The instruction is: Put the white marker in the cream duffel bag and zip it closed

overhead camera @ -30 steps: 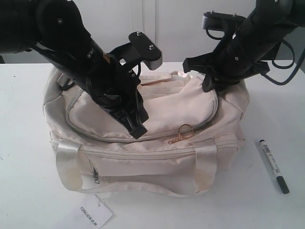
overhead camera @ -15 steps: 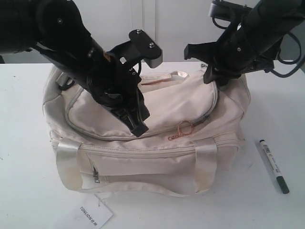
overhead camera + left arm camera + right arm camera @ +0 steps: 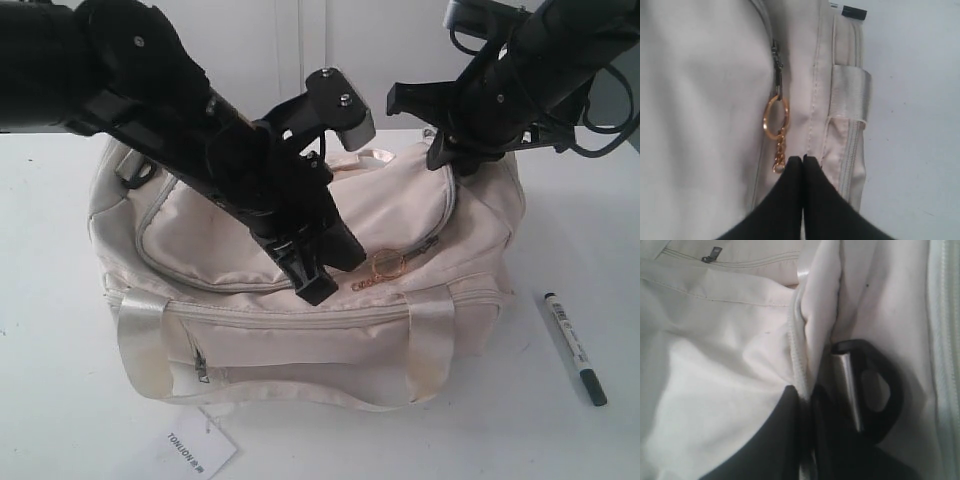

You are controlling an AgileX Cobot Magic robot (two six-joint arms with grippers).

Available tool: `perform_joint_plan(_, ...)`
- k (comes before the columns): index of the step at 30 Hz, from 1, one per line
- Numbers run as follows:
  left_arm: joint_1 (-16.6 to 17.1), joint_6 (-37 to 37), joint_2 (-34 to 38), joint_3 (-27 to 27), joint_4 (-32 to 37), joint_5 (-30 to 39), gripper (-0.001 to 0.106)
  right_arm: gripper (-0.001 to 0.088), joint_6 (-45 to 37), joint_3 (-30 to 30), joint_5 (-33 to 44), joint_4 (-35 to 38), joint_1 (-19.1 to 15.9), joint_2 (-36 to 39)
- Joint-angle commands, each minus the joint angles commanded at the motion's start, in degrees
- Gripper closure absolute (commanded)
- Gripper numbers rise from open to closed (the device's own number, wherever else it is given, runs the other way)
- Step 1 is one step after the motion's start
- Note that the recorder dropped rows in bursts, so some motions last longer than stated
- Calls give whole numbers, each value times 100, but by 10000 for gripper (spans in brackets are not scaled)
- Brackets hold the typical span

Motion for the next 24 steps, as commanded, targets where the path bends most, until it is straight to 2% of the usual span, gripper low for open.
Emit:
perform_joint_plan(4, 0, 155, 161, 0, -1, -34, 1053, 868, 0, 0, 0, 0, 0, 0)
perform_joint_plan(12, 0, 155, 256, 0, -1, -572, 1051, 868, 0, 0, 0, 0, 0, 0)
perform_joint_plan(15, 0, 342, 256, 0, -1, -531, 954, 868, 0, 0, 0, 0, 0, 0)
perform_joint_plan(19, 0, 484, 292, 0, -1, -489, 720, 868, 0, 0, 0, 0, 0, 0)
perform_joint_plan(21, 0, 487, 302, 0, -12, -501, 638, 868, 0, 0, 0, 0, 0, 0)
perform_joint_plan(24, 0, 498, 329, 0, -12, -514, 591, 868, 0, 0, -1, -11, 0, 0)
